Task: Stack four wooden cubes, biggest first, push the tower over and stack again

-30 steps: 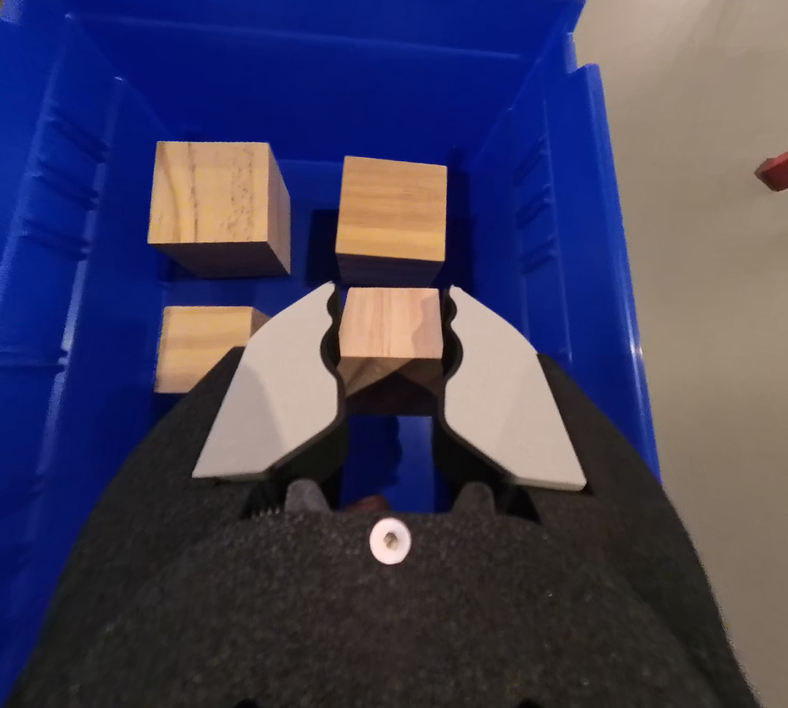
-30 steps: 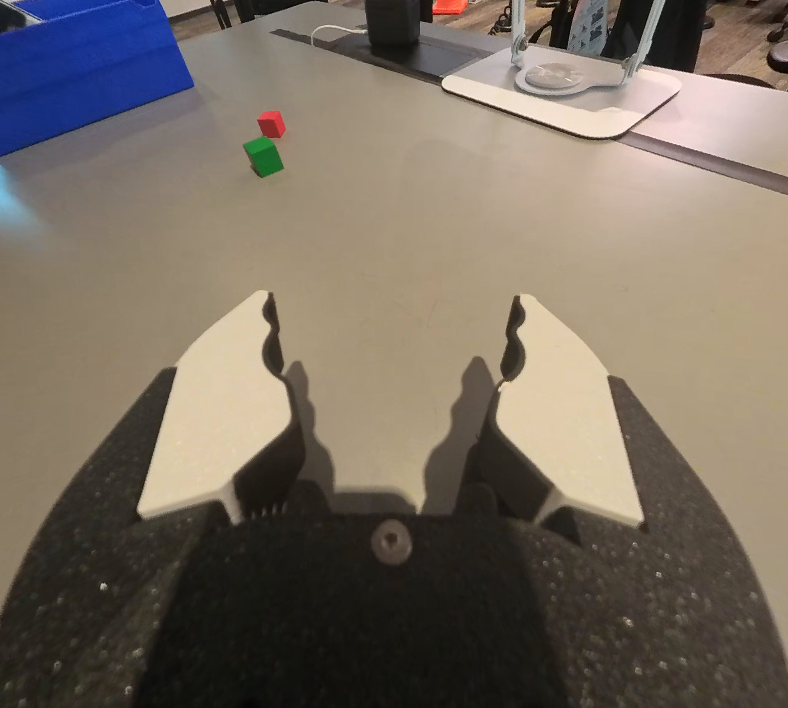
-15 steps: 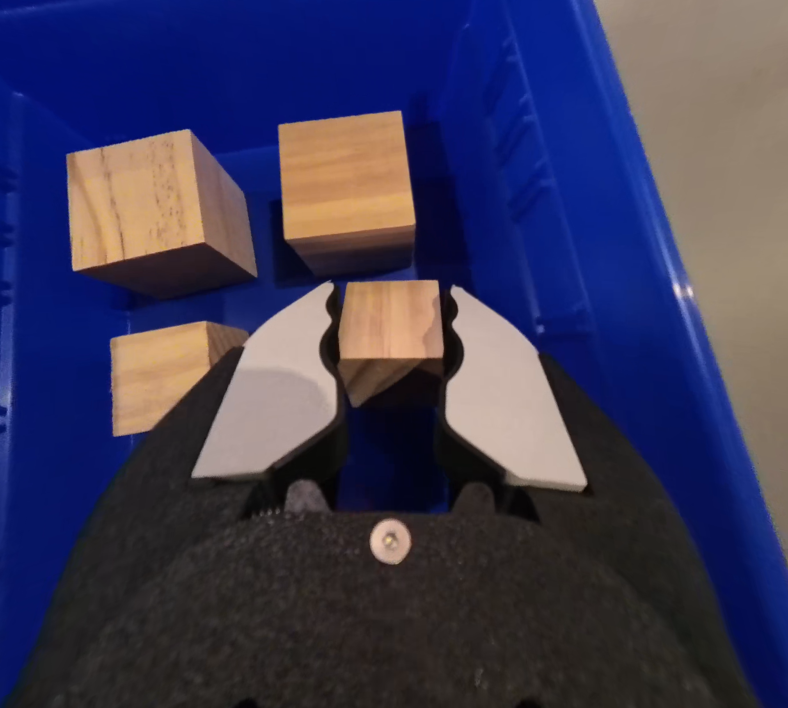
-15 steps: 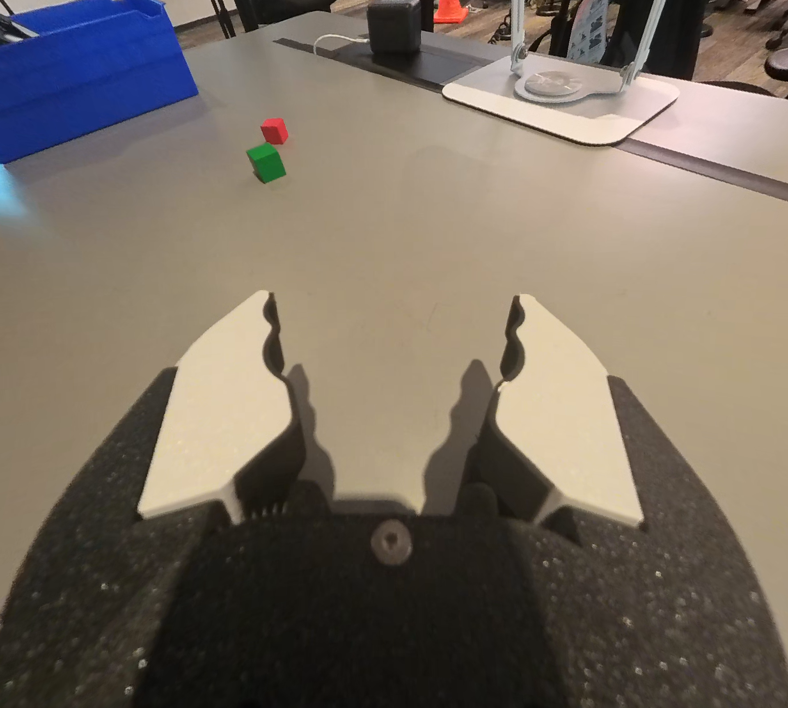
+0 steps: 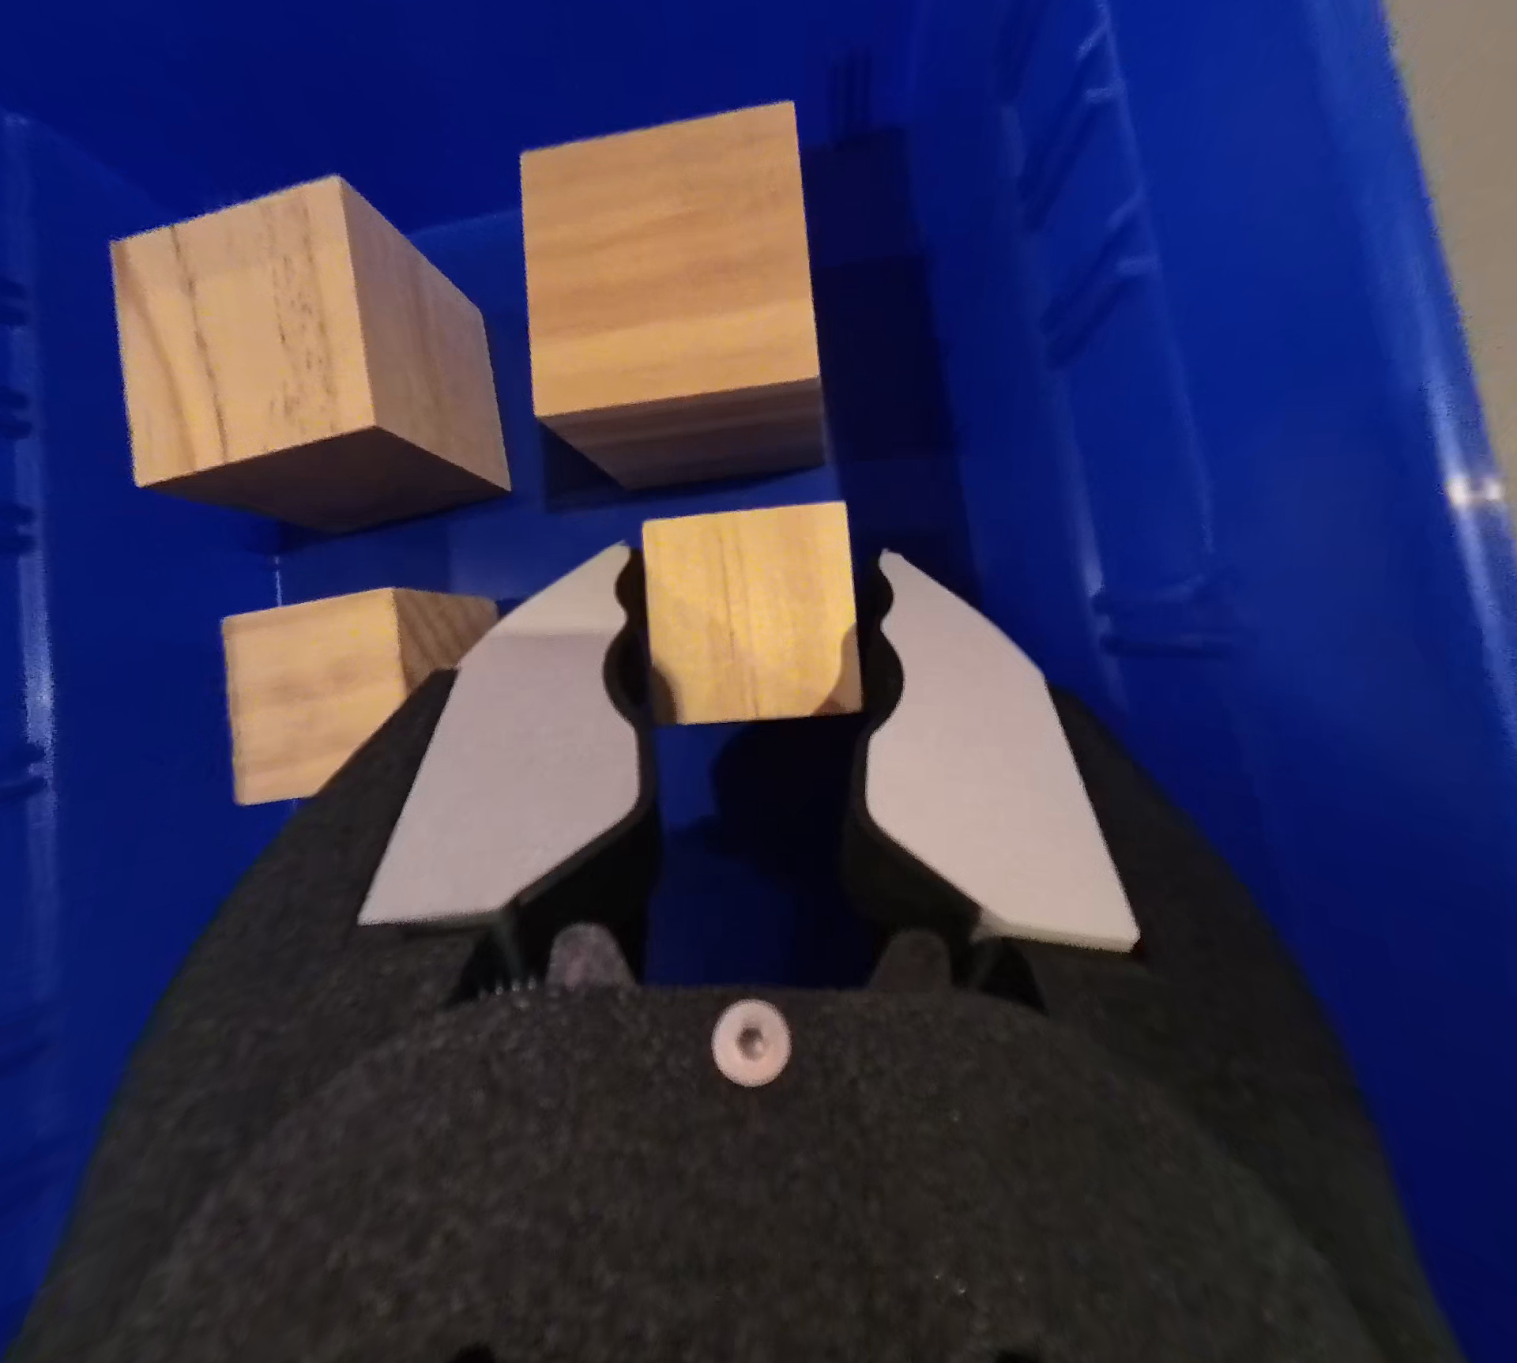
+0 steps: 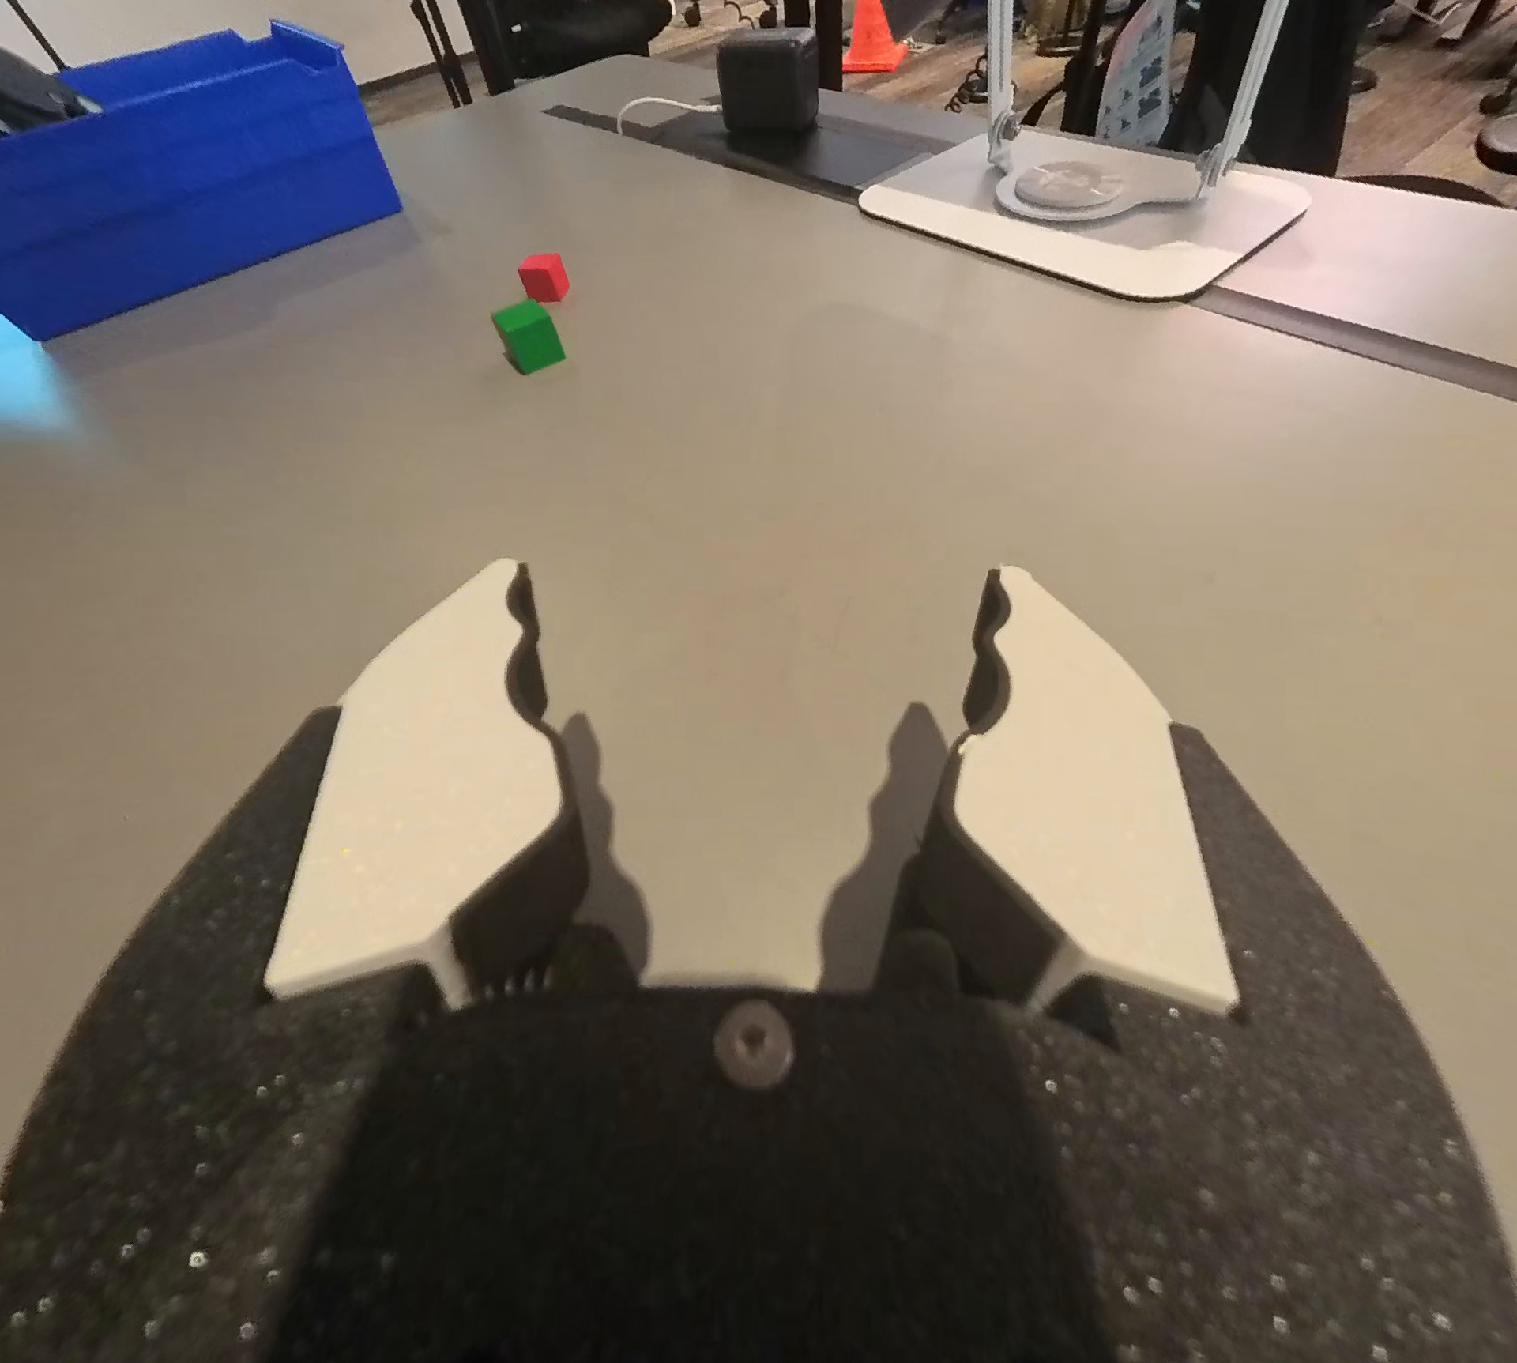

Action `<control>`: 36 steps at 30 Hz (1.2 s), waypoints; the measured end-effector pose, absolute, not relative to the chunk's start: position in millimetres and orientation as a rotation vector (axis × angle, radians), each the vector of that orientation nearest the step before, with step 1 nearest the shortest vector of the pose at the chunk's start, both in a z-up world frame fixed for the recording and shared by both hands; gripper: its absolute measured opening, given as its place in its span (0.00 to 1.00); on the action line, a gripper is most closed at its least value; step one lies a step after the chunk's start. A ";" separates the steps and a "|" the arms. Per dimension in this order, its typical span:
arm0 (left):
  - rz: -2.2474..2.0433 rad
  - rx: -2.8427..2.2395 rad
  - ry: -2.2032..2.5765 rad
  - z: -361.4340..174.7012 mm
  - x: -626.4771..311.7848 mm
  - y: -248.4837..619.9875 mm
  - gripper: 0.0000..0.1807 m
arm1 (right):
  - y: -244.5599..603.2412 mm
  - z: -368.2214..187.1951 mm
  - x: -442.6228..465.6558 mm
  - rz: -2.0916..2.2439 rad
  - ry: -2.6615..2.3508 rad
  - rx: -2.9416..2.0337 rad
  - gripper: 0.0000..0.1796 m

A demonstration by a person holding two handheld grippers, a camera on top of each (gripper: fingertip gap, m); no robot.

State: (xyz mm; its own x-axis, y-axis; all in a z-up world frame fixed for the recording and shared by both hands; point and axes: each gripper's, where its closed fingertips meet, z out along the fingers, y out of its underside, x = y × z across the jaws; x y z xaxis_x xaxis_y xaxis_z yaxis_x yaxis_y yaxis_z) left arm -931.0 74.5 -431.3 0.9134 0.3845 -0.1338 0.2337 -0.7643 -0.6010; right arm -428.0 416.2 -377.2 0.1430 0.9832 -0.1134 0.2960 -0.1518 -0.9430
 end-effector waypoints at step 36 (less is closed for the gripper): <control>-0.243 -2.161 1.189 -361.6 -647.8 289.8 0.38 | 409.7 -376.2 -427.9 1.057 -1.303 -1.564 0.57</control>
